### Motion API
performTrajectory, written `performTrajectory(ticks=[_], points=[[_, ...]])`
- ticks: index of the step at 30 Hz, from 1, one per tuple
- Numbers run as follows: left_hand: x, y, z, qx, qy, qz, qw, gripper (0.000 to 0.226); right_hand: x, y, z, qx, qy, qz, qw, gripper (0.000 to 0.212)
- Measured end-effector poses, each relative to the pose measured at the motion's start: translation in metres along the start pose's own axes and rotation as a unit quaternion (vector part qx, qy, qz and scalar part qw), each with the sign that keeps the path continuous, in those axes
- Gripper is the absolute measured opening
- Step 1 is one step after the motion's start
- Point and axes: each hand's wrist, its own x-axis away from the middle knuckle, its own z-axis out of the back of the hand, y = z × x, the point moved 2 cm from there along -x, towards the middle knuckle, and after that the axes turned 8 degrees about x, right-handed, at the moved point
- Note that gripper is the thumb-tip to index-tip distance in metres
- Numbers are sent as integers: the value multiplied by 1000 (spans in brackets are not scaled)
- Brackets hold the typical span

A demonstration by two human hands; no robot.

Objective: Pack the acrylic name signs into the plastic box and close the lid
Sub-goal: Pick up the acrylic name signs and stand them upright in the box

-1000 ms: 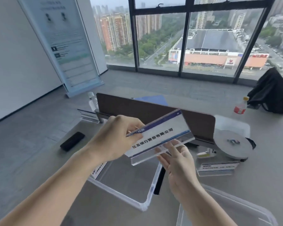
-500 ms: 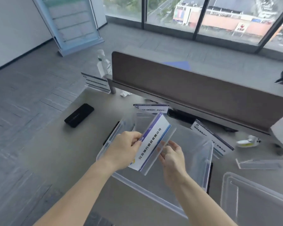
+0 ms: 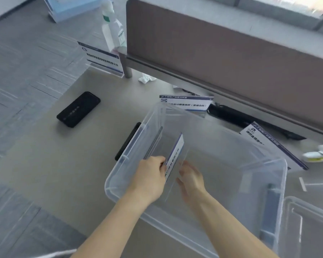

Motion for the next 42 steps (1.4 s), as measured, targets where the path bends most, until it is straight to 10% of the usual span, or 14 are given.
performTrajectory(ticks=[33,42], points=[[3,-16,-4,-101,52,13,993,12,-26,17,-37,-27,-65,-42,997,53],[12,4,6,-112,31,28,993,27,-14,5,-23,22,-52,-5,998,32]])
